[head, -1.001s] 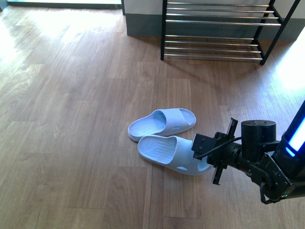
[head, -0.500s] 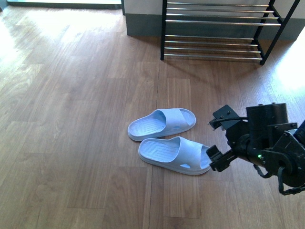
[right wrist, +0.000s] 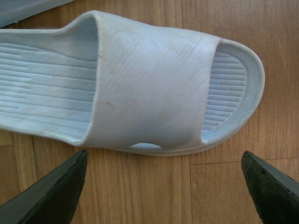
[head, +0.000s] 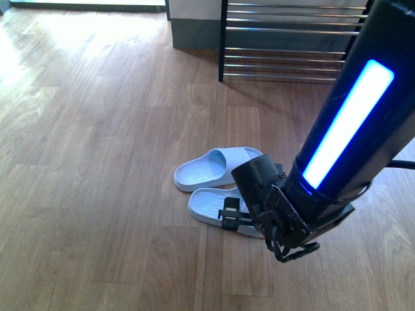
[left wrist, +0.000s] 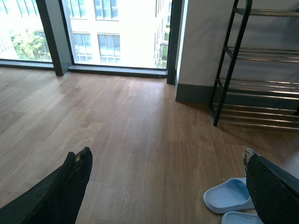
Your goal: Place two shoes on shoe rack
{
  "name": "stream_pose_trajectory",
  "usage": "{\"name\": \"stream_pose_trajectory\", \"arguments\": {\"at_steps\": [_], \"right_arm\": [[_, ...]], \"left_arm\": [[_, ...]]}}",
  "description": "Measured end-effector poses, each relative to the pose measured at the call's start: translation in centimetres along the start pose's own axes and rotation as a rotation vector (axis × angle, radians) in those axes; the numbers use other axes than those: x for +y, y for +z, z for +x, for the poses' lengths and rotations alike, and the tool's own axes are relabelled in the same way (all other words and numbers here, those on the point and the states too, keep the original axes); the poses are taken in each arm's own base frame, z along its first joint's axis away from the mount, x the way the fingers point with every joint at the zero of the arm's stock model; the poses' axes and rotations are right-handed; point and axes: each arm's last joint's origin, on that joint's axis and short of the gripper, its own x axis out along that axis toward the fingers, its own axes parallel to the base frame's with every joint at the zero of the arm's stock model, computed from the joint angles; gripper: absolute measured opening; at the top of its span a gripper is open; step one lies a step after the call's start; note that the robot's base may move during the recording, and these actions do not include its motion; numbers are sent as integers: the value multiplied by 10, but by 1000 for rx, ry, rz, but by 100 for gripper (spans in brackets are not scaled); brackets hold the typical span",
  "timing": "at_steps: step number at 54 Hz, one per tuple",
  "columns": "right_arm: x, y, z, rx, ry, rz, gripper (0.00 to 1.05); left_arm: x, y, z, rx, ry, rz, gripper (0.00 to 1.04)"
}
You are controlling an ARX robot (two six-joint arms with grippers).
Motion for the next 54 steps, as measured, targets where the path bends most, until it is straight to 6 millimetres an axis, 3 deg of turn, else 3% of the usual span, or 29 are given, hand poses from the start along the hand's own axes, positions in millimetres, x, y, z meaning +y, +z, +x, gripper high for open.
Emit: {"name": "stream_pose_trajectory", "arguments": {"at_steps": [7, 18, 29, 36, 54], "right_arm": [[7, 2, 11, 18, -39, 59, 96], [10, 4, 9, 26, -21, 133, 96], [13, 8, -18, 21, 58, 119, 96], [26, 16, -26, 10, 81, 111, 96], [46, 13, 2, -43, -77, 62, 96]], "left_arm": [[0, 0, 0, 0, 0, 0, 95], [0, 0, 0, 0, 0, 0, 95], [0, 0, 0, 0, 0, 0, 95], [0, 0, 0, 0, 0, 0, 95], [0, 0, 0, 0, 0, 0, 95]]}}
